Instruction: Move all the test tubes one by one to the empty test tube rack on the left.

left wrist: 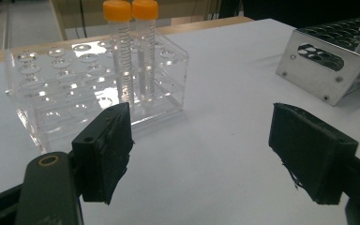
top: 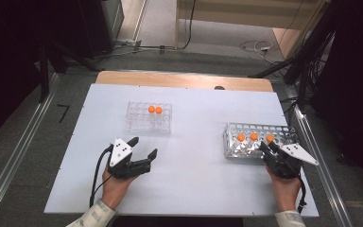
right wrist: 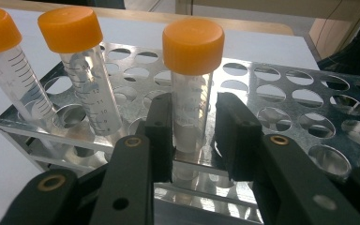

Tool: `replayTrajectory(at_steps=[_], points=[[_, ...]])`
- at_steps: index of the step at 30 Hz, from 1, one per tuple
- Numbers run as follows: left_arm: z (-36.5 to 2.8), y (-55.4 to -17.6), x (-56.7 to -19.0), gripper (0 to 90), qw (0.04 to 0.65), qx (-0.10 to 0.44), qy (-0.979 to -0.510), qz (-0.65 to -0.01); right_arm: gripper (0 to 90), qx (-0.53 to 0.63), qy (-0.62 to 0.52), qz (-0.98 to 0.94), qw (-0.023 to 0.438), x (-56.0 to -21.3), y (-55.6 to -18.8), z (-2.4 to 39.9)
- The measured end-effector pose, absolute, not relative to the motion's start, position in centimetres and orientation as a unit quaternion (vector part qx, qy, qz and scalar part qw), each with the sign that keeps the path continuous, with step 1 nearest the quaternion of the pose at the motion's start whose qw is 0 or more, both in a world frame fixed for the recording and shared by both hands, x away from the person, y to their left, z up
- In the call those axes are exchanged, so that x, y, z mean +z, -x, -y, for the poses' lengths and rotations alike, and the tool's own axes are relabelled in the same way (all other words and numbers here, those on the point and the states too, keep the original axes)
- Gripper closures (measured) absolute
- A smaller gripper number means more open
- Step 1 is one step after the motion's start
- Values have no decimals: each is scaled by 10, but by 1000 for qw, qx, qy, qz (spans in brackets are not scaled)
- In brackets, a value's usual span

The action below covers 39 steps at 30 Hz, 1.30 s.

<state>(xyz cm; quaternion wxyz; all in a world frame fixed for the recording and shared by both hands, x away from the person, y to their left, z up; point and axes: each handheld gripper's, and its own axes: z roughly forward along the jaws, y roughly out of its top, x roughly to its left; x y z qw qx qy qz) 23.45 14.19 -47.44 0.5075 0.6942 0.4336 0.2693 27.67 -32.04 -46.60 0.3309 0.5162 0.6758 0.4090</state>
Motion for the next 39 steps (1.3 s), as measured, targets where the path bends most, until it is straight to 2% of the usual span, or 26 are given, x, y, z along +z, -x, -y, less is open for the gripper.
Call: replayTrajectory(at_steps=[3, 15, 28, 39], points=[[-142, -234, -474, 218, 508, 269, -694, -433, 712, 409, -512, -678, 333, -466, -276, 319], [-141, -233, -473, 216, 511, 269, -696, -428, 719, 425, -503, -670, 343, -453, -271, 320], [-141, -233, -472, 204, 515, 265, -694, -428, 721, 459, -484, -649, 367, -420, -249, 325], [-135, -233, -472, 179, 519, 261, -697, -421, 721, 475, -453, -682, 323, -424, -224, 306]])
